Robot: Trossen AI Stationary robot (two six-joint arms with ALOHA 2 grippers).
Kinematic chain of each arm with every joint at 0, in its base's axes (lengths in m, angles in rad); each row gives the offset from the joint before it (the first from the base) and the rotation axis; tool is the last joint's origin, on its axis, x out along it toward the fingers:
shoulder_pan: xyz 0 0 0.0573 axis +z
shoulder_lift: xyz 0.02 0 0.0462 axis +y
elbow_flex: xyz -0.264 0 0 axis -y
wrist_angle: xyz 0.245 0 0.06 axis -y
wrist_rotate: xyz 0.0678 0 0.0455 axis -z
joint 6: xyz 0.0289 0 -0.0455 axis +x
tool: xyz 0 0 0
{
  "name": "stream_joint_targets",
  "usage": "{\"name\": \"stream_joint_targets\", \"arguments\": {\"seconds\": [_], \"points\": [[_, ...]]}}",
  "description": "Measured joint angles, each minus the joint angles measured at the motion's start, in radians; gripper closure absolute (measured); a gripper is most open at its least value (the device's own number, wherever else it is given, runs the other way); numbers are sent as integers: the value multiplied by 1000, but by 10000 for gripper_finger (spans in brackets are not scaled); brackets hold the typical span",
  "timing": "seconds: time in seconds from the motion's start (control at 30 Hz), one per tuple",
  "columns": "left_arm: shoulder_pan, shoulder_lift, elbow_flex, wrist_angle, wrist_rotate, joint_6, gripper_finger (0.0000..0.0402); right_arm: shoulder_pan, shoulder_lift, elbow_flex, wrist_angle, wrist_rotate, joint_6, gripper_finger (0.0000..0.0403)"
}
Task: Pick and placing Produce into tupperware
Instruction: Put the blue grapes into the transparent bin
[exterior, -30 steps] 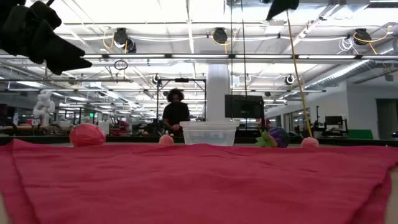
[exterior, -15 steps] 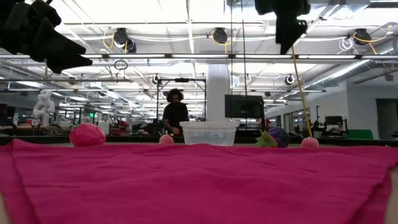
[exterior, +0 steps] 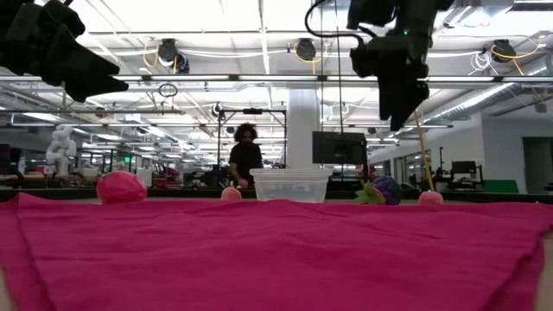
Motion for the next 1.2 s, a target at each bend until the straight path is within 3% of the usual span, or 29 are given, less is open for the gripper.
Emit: {"name": "stream_joint_targets", "arguments": {"seconds": [0.2,0.67,1.0,1.2], "points": [[0,0,0,1,-1,-3,131,-17,0,-71,111,-59,6,112],[0,0,0,1,-1,-2,131,-30,1,-66,98,-55,4,112],[0,0,-1,5,-1,0,131,-42,207,203,-125,-52,-58,112],[0,0,-1,2,0,-4,131,-52,321,250,-200,23,-110,112]]}}
